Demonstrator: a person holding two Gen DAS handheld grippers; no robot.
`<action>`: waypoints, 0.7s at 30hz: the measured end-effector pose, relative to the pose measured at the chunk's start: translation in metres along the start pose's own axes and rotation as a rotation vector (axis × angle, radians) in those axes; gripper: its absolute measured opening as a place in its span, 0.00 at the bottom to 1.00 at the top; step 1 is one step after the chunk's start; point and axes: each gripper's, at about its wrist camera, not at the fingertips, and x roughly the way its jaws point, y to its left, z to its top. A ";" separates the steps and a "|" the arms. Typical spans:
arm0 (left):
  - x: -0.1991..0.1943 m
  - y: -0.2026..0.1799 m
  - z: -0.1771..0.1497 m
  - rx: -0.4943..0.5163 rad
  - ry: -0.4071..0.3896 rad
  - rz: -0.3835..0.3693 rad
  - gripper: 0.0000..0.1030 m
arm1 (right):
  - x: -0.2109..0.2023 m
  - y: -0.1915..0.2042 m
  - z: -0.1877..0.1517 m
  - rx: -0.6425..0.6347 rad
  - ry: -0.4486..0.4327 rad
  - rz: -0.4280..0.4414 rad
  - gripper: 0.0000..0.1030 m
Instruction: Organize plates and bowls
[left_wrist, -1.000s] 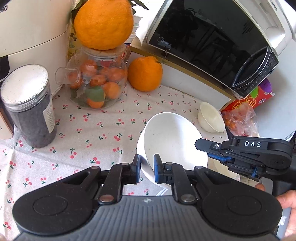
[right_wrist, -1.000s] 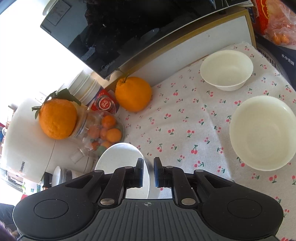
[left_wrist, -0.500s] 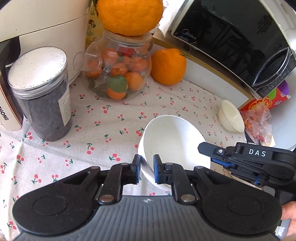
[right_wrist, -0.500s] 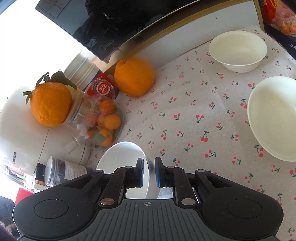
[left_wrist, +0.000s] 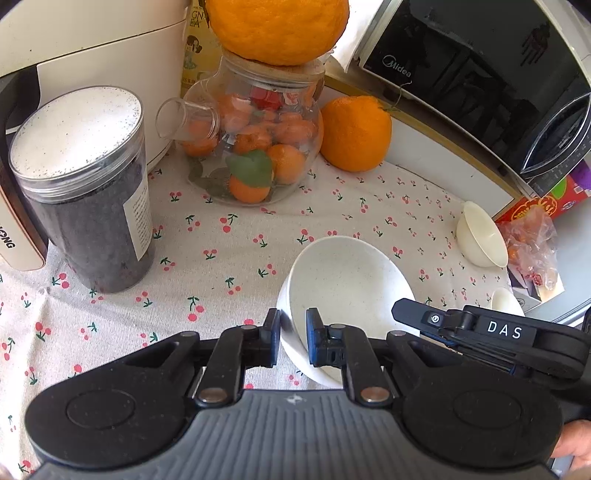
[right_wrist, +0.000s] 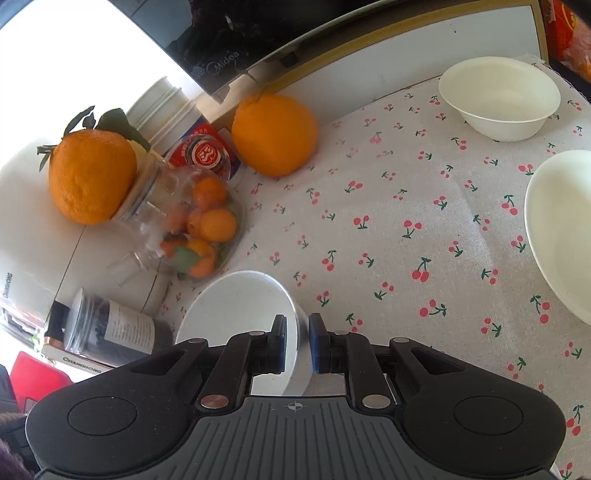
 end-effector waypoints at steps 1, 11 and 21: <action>0.001 0.000 0.000 -0.003 0.003 -0.001 0.13 | 0.000 0.000 0.000 0.002 0.001 0.001 0.14; -0.006 -0.003 0.002 0.016 -0.022 0.017 0.37 | -0.008 -0.001 0.004 0.015 -0.011 0.000 0.22; -0.017 -0.025 0.005 0.117 -0.062 0.029 0.68 | -0.039 -0.002 0.019 0.007 -0.092 0.013 0.52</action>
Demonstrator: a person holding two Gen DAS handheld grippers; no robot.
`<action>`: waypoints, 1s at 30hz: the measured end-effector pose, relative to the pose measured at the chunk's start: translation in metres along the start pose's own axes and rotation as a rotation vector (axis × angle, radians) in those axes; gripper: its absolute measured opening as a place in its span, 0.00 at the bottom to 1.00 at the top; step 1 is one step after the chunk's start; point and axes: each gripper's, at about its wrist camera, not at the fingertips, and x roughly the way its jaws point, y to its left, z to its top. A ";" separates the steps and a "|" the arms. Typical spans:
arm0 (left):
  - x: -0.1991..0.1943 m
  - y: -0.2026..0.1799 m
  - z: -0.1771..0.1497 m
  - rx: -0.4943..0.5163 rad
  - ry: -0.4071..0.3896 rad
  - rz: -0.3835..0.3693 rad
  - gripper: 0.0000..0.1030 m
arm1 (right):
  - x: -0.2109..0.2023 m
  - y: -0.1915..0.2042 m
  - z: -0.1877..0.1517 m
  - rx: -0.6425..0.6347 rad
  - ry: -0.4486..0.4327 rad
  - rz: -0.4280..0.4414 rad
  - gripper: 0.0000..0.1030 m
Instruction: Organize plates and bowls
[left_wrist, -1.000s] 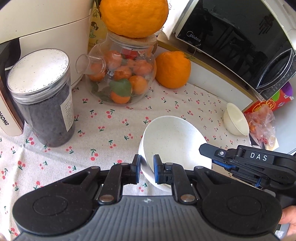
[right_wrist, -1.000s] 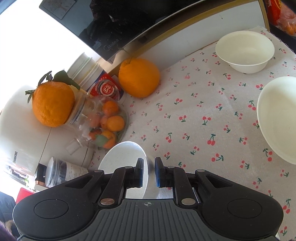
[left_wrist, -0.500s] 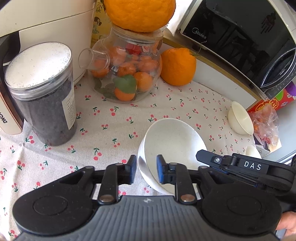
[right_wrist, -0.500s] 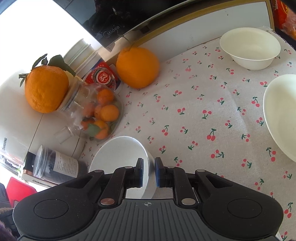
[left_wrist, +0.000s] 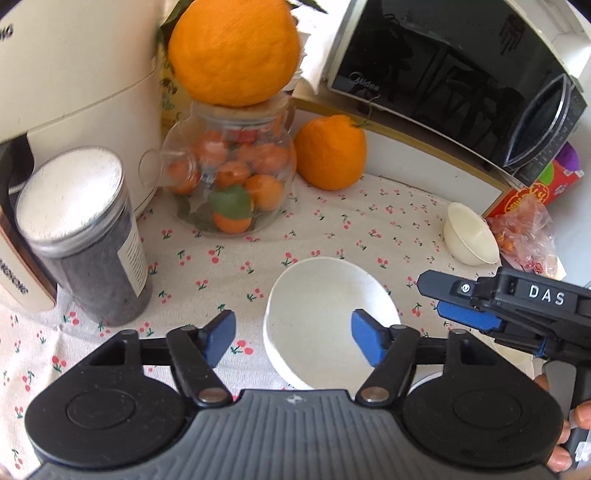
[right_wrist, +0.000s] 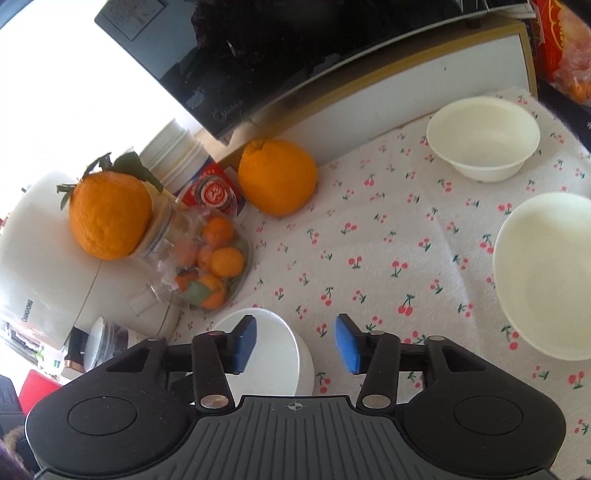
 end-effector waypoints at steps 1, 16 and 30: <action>-0.002 -0.003 0.001 0.012 -0.007 0.001 0.70 | -0.003 0.001 0.001 -0.002 -0.007 0.004 0.57; -0.016 -0.046 0.005 0.090 -0.105 -0.016 1.00 | -0.057 -0.016 0.019 -0.043 -0.098 -0.107 0.90; 0.000 -0.085 -0.002 0.170 -0.059 -0.038 1.00 | -0.092 -0.047 0.024 -0.180 -0.139 -0.251 0.96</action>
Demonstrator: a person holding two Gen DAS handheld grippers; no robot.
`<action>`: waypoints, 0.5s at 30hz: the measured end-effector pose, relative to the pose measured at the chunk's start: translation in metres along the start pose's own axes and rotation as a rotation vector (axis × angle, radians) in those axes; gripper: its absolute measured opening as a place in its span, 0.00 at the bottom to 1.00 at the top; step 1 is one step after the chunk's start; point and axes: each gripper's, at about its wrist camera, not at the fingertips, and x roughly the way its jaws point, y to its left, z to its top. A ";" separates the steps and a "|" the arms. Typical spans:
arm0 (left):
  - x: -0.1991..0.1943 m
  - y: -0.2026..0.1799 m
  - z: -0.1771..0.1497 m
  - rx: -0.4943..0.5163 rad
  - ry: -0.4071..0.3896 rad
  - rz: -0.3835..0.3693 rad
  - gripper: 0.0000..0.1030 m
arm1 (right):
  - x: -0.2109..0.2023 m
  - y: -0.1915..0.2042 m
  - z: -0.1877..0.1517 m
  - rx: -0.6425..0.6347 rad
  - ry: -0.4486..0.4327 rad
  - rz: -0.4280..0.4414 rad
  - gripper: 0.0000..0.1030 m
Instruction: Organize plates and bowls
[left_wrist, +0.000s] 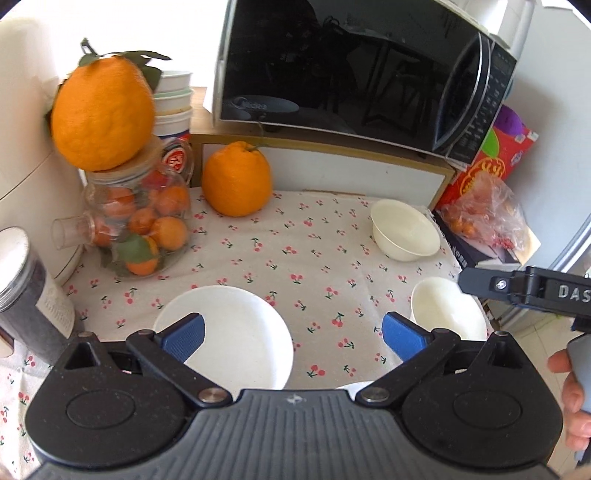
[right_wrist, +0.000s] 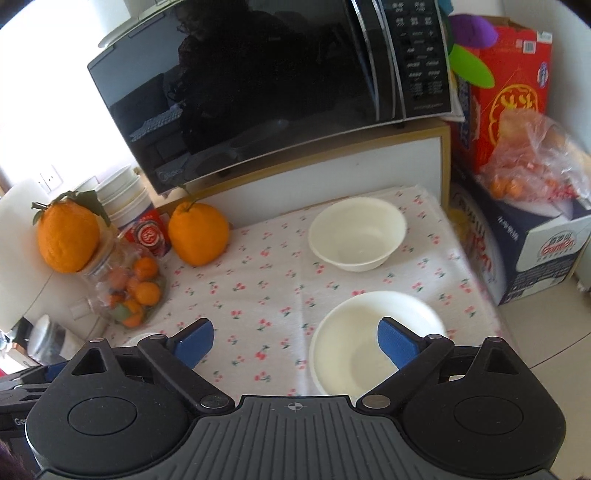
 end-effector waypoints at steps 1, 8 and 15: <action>0.003 -0.003 0.000 0.011 0.010 -0.002 1.00 | -0.002 -0.004 0.000 -0.001 -0.003 -0.006 0.96; 0.026 -0.023 0.006 0.041 0.048 -0.013 1.00 | 0.002 -0.045 -0.004 0.064 0.023 -0.054 0.96; 0.057 -0.049 0.008 0.026 0.069 -0.114 0.97 | 0.017 -0.087 -0.011 0.212 0.072 -0.042 0.96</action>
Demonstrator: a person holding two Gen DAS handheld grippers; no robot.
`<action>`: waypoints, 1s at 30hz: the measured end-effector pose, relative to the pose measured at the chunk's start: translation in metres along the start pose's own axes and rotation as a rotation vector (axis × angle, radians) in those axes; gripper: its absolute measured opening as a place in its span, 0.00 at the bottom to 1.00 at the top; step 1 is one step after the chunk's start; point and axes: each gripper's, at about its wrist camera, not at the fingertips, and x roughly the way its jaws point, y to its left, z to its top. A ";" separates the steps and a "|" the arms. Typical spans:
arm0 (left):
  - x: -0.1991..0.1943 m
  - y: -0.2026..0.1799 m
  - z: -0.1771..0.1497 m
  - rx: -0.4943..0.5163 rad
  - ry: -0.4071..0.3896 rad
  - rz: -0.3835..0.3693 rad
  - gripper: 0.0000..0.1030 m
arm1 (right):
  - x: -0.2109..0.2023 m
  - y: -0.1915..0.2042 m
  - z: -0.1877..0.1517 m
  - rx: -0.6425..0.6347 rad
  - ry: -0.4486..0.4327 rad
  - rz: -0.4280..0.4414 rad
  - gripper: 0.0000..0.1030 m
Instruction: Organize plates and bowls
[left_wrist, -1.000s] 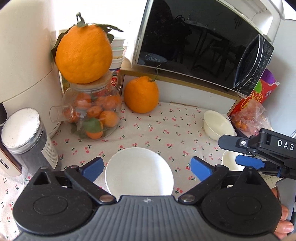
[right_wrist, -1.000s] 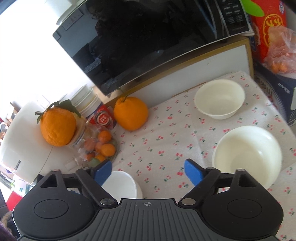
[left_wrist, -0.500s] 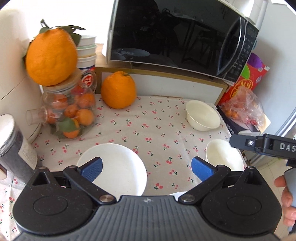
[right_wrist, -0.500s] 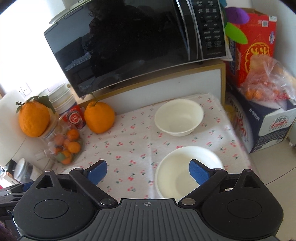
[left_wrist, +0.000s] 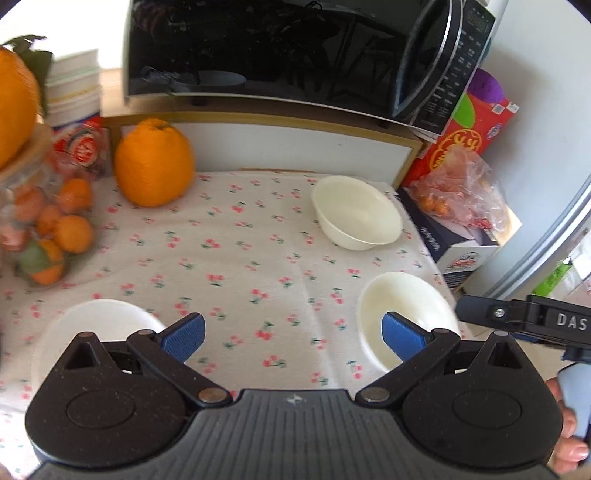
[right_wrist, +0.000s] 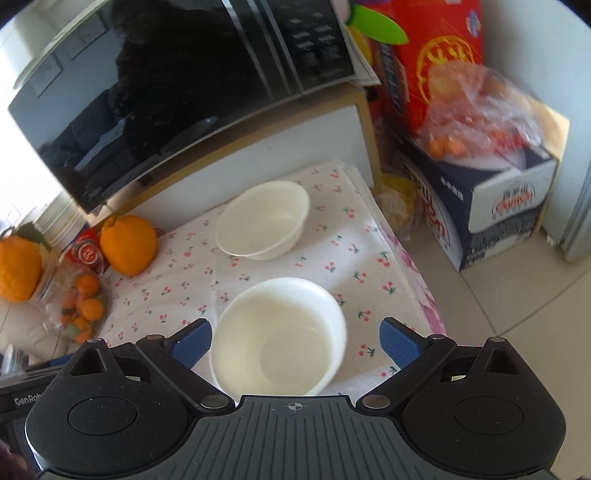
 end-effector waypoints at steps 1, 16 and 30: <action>0.004 -0.002 -0.001 -0.003 0.012 -0.025 0.93 | 0.002 -0.006 -0.001 0.026 0.007 0.015 0.96; 0.041 -0.018 -0.006 -0.008 0.119 -0.201 0.50 | 0.027 -0.035 -0.014 0.101 0.063 0.058 0.78; 0.053 -0.023 -0.012 0.009 0.133 -0.215 0.20 | 0.041 -0.039 -0.017 0.194 0.088 0.050 0.39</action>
